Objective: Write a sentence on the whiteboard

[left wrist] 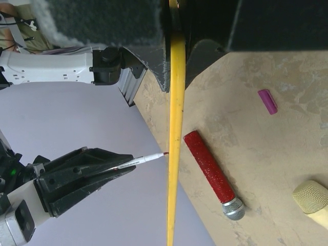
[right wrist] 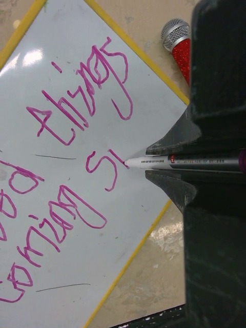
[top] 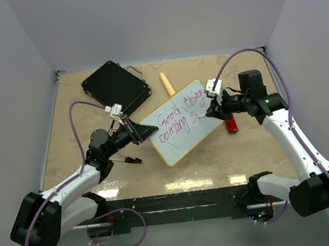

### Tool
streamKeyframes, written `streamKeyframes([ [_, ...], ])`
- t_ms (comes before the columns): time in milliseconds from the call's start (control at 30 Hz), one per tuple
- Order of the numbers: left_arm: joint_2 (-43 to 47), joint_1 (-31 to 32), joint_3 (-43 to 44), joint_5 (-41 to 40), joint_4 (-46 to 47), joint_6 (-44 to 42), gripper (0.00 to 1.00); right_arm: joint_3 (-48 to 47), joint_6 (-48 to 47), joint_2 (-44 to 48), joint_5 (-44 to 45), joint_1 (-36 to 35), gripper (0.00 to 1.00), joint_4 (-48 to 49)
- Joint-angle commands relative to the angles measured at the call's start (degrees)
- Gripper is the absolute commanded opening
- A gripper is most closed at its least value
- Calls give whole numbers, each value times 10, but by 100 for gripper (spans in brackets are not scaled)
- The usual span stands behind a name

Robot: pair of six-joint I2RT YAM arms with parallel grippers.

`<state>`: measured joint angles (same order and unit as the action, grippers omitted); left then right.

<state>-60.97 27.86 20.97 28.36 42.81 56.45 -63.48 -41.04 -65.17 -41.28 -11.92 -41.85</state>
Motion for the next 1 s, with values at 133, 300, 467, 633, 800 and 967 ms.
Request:
streamKeyframes([
  [133,16,-1,20,20,101,9,0,-45,48,-17,22,1,0,76],
  [300,16,-1,20,21,101,7,0,-28,47,-15,27,1,0,70],
  [467,16,-4,19,24,101,8,0,-16,7,-8,22,1,0,8],
  [633,12,-5,19,25,106,9,0,-15,-20,-4,30,0,0,-26],
  [800,14,-5,19,25,106,9,0,-28,-21,-15,23,0,0,-25],
  [967,15,-5,18,27,106,10,0,-43,14,-22,19,0,0,25],
])
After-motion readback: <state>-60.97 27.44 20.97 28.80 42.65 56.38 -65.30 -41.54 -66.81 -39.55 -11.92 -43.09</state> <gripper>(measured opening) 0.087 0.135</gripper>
